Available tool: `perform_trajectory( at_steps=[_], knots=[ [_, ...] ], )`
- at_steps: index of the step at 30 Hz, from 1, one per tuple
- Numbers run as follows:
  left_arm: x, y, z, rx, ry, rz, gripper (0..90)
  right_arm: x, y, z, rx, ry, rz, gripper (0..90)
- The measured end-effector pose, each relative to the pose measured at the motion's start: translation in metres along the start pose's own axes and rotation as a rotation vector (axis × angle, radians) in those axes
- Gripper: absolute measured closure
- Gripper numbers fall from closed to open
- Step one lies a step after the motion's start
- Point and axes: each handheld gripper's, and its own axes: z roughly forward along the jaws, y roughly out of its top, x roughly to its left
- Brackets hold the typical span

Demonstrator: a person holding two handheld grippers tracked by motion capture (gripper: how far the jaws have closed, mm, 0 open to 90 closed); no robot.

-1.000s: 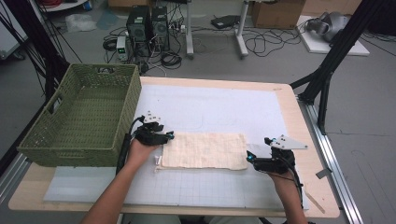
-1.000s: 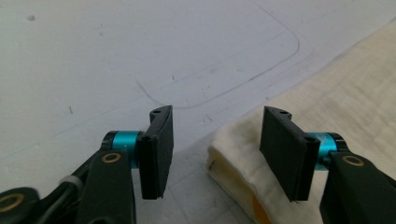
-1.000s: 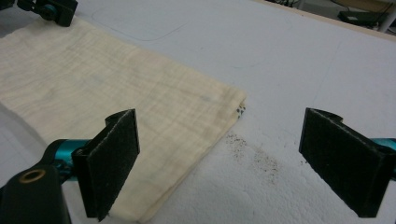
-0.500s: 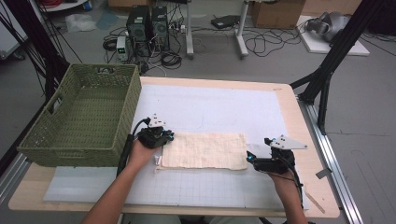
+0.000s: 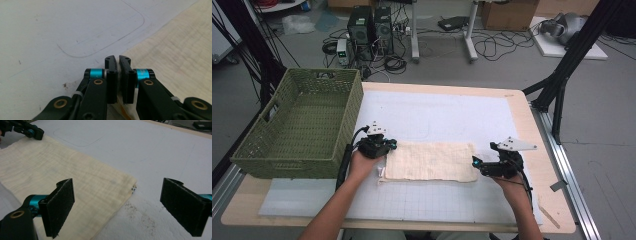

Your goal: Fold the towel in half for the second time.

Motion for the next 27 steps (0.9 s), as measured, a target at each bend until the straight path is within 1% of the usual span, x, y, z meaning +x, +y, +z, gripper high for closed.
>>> perform_trajectory(
  at_steps=[3, 4, 5, 7, 8, 10, 11, 12, 13, 15, 17, 19, 21, 22, 24, 25, 27],
  knots=[
    [0.000, 0.000, 0.000, 0.001, 0.005, 0.000, 84.6, -0.005, 0.008, 0.012, 0.043, -0.004, -0.010, 11.5],
    [0.000, 0.000, 0.000, 0.001, 0.004, -0.001, 84.6, -0.008, 0.011, 0.016, 0.049, -0.005, -0.016, 11.6],
    [0.000, 0.000, 0.000, 0.000, 0.004, -0.002, 84.5, -0.009, 0.014, 0.020, 0.059, -0.017, -0.009, 11.8],
    [0.000, 0.000, 0.000, -0.004, 0.003, -0.011, 84.5, -0.014, 0.020, 0.028, 0.073, -0.029, -0.013, 17.3],
    [0.001, 0.000, 0.000, -0.002, 0.002, -0.009, 84.3, -0.017, 0.023, 0.031, 0.077, -0.035, -0.008, 18.0],
    [0.001, 0.000, 0.000, -0.002, 0.002, -0.012, 83.9, -0.022, 0.026, 0.037, 0.078, -0.033, 0.004, 22.9],
    [0.001, 0.000, 0.000, -0.005, 0.002, -0.016, 83.8, -0.025, 0.026, 0.041, 0.085, -0.035, 0.001, 24.8],
    [0.001, -0.001, 0.000, -0.007, 0.002, -0.020, 83.8, -0.027, 0.027, 0.044, 0.101, -0.033, 0.003, 26.5],
    [0.001, -0.001, 0.000, -0.009, 0.001, -0.022, 83.7, -0.029, 0.026, 0.048, 0.114, -0.028, 0.015, 28.8],
    [0.001, -0.001, 0.000, -0.008, 0.000, -0.021, 83.7, -0.031, 0.024, 0.054, 0.139, -0.008, 0.020, 33.8],
    [0.001, -0.001, 0.000, -0.008, -0.001, -0.021, 83.7, -0.032, 0.021, 0.061, 0.167, 0.004, 0.018, 37.4],
    [0.001, -0.001, 0.000, -0.005, 0.000, -0.016, 83.6, -0.032, 0.020, 0.067, 0.184, 0.005, 0.007, 40.2],
    [0.000, -0.001, 0.000, -0.004, 0.000, -0.013, 83.6, -0.031, 0.019, 0.071, 0.192, 0.002, -0.001, 44.3],
    [0.000, -0.001, 0.000, -0.004, 0.000, -0.013, 83.6, -0.030, 0.018, 0.074, 0.194, 0.008, -0.004, 46.5],
    [0.000, -0.001, 0.000, -0.006, 0.001, -0.016, 83.6, -0.029, 0.017, 0.078, 0.209, 0.015, -0.016, 51.0],
    [0.000, -0.001, 0.000, -0.006, 0.002, -0.015, 83.6, -0.028, 0.016, 0.081, 0.225, 0.021, -0.021, 53.1],
    [0.000, -0.001, 0.000, -0.014, 0.004, -0.020, 83.7, -0.030, 0.015, 0.083, 0.220, 0.041, -0.007, 57.8]
  ],
)
